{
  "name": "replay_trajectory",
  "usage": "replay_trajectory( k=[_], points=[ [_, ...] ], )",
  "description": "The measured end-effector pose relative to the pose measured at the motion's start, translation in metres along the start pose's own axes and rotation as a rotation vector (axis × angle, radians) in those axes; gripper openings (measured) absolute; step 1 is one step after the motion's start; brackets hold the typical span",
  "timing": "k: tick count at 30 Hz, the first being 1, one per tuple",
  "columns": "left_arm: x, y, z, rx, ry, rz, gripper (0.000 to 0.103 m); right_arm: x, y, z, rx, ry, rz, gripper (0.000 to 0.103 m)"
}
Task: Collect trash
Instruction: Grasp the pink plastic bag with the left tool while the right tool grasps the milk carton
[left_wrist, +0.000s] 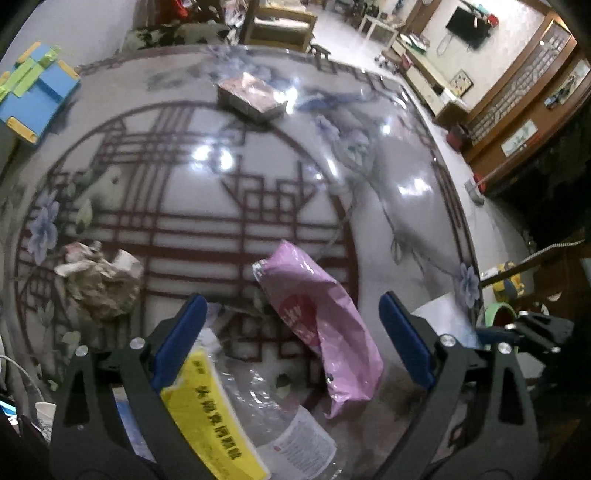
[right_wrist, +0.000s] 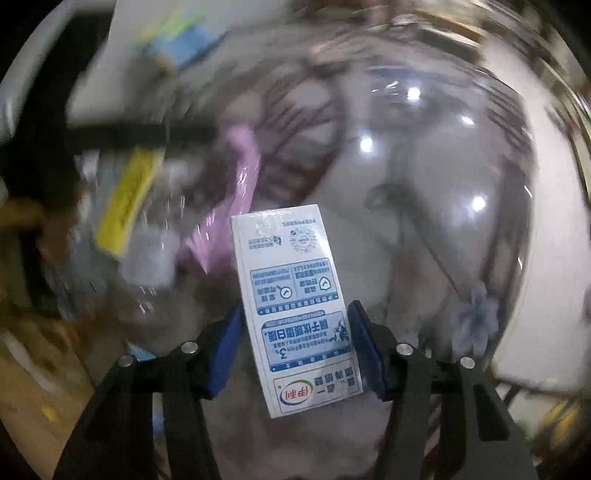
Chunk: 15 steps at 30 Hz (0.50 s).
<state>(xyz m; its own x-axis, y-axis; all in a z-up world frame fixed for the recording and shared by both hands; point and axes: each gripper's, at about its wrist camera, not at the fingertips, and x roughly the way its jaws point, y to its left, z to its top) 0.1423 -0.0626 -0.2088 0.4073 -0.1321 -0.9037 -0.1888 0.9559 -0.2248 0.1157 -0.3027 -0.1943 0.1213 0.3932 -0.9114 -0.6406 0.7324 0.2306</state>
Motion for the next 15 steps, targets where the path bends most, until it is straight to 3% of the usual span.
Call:
replay_trajectory(
  k=[4, 7, 11, 13, 15],
  points=[
    [0.021, -0.009, -0.004, 0.022, 0.046, 0.018, 0.092, -0.039, -0.016, -0.025, 0.230, -0.179, -0.027, 0.055],
    [0.038, -0.013, -0.005, 0.002, 0.084, 0.018, 0.092, -0.063, -0.005, -0.042, 0.310, -0.285, -0.070, 0.055],
    [0.054, -0.017, -0.007, -0.002, 0.097, 0.037, 0.089, -0.076, 0.013, -0.056, 0.387, -0.365, -0.073, 0.055],
    [0.055, -0.017, -0.010, 0.003, 0.095, 0.025, 0.063, -0.081, 0.020, -0.059, 0.438, -0.394, -0.055, 0.055],
    [0.055, -0.016, -0.013, -0.001, 0.099, -0.014, 0.050, -0.077, 0.029, -0.055, 0.472, -0.422, -0.052, 0.055]
  ],
)
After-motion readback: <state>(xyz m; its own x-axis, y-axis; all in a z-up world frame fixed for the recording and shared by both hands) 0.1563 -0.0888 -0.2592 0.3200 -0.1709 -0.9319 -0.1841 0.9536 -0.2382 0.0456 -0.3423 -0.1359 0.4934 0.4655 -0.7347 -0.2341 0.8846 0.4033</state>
